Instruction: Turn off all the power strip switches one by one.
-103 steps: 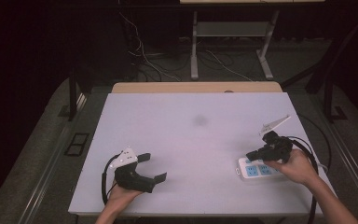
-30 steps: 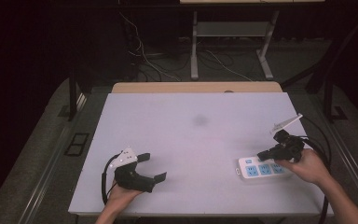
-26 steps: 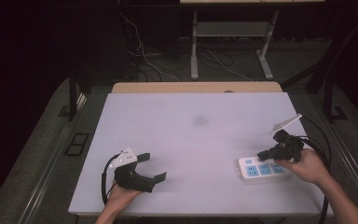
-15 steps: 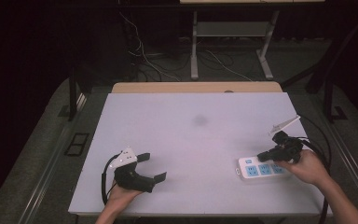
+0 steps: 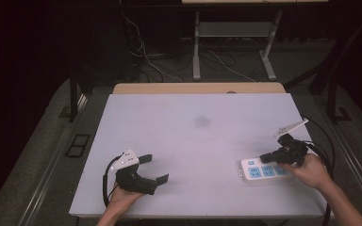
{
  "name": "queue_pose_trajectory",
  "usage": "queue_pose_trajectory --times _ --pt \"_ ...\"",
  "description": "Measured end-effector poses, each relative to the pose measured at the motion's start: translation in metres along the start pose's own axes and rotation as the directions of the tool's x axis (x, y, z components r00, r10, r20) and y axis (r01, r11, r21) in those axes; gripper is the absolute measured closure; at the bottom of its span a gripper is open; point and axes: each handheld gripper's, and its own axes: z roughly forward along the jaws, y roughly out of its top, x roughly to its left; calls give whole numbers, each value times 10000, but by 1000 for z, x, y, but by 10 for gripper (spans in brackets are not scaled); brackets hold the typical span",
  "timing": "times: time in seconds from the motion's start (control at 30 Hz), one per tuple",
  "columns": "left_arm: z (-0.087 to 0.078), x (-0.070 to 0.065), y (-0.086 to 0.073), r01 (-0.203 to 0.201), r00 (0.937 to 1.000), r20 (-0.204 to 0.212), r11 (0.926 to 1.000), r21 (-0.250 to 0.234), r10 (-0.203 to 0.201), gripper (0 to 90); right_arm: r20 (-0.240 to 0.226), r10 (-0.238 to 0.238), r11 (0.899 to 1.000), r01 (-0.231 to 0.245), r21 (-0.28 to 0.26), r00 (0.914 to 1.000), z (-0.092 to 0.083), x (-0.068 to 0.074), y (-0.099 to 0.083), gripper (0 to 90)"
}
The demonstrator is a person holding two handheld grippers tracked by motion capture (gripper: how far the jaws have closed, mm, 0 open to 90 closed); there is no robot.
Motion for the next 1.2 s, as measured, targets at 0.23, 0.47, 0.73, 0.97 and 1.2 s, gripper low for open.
queue_pose_trajectory --times 0.23,0.47,0.73,0.97,1.2 --pt "1 0 0 -26 10000 5 10000 40 26 0 75 -7 10000 7 11 10000 2 2 1 900" --pt "1 0 0 -23 10000 -3 10000 28 23 0 258 -27 10000 28 -21 9997 4 4 2 900" --pt "-1 0 0 -23 10000 -15 10000 -28 23 0 582 -239 9997 243 -65 9980 5 7 1 900" --pt "1 1 0 -6 10000 7 10000 22 6 0 843 -608 9981 612 -29 9946 4 12 2 900" --pt "-1 1 0 10 10000 -13 10000 -21 -10 0 887 -566 9984 565 33 9944 0 17 4 898"
